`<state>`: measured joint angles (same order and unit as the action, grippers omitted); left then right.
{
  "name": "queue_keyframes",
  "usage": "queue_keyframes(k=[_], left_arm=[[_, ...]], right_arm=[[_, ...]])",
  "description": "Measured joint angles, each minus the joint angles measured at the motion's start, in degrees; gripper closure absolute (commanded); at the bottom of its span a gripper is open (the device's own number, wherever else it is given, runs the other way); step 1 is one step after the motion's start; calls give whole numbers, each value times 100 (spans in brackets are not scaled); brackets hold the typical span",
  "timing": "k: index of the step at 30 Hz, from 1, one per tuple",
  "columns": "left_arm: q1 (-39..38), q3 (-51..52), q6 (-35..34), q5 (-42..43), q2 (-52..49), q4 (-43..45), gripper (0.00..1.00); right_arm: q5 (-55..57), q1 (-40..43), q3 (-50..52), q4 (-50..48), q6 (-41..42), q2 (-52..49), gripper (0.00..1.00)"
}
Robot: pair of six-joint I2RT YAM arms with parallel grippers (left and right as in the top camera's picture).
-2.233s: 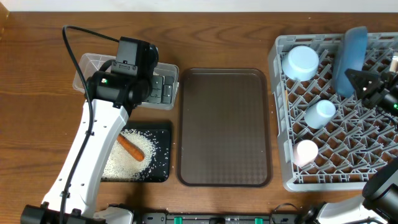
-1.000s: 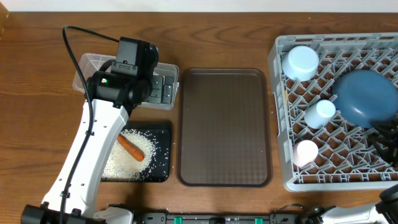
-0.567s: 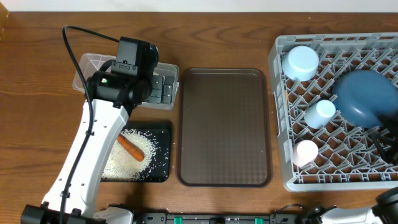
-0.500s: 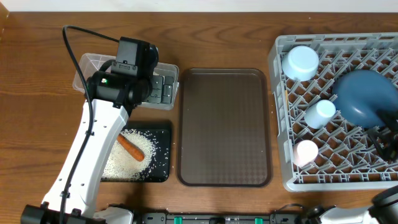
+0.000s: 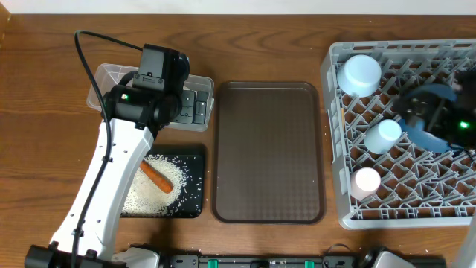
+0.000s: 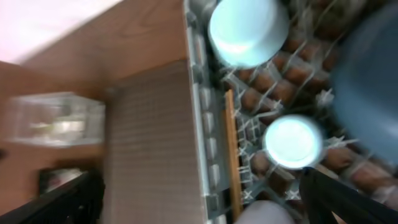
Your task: Sort waste into correct bins and load items into the dishwasher rack
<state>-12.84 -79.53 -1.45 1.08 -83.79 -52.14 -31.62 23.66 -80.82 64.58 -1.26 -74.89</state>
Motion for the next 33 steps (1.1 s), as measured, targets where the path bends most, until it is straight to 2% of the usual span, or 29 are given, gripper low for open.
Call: queue_keyframes(k=[5, 9, 16, 33], left_arm=[[0, 0, 0, 0, 0, -2, 0], [0, 0, 0, 0, 0, 0, 0], [0, 0, 0, 0, 0, 0, 0], [0, 0, 0, 0, 0, -2, 0]], right_arm=[[1561, -1246, -68, -144, 258, 494, 1], [2175, -1696, -68, -142, 343, 496, 1], [2573, -1784, -68, -140, 385, 452, 1], [2656, -1784, -68, -140, 385, 450, 1]])
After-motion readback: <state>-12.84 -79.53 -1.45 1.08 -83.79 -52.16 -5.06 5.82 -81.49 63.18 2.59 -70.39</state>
